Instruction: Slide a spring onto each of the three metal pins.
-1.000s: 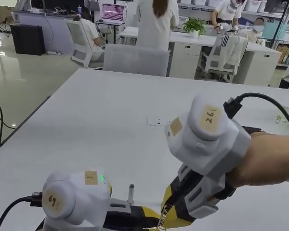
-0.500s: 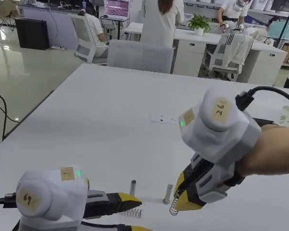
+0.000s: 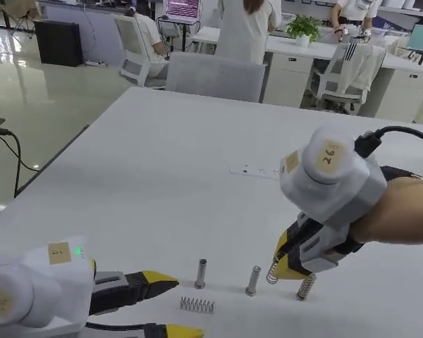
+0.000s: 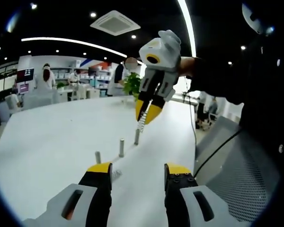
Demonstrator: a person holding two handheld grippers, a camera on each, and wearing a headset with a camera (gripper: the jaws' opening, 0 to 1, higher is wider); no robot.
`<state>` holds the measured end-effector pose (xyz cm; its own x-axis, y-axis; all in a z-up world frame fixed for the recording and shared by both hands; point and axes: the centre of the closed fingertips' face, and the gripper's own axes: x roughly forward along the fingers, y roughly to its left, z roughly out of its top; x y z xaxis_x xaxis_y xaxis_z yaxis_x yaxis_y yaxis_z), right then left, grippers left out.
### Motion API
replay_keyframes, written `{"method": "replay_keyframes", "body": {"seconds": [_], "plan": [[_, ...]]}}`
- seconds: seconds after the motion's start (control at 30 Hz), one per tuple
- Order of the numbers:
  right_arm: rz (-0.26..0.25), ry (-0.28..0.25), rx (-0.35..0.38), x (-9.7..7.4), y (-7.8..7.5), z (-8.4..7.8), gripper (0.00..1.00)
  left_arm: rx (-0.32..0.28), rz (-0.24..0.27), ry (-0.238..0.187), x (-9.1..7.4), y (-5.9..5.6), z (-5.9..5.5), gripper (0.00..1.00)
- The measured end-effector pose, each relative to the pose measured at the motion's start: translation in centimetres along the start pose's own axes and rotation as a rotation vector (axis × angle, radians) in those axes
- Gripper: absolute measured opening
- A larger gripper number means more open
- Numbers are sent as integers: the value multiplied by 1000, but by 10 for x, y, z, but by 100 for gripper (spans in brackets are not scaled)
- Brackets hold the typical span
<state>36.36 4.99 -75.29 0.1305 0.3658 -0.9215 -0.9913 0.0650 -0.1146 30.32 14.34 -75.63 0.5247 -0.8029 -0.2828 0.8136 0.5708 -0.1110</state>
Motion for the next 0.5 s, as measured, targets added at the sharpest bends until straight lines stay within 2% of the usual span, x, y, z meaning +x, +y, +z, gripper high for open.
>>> {"method": "replay_keyframes", "body": {"seconds": [0.1, 0.23, 0.4, 0.5], "plan": [[-13, -13, 17, 5, -9, 0, 8, -3, 7, 5, -1, 1, -1, 38], [-44, 1, 11, 15, -21, -1, 8, -10, 16, 0, -1, 1, -1, 38], [-38, -14, 19, 23, -30, 5, 8, -18, 27, -2, -3, 4, -2, 38], [-36, -1, 12, 28, -33, 4, 8, -23, 35, -5, -4, 6, -2, 38]]}}
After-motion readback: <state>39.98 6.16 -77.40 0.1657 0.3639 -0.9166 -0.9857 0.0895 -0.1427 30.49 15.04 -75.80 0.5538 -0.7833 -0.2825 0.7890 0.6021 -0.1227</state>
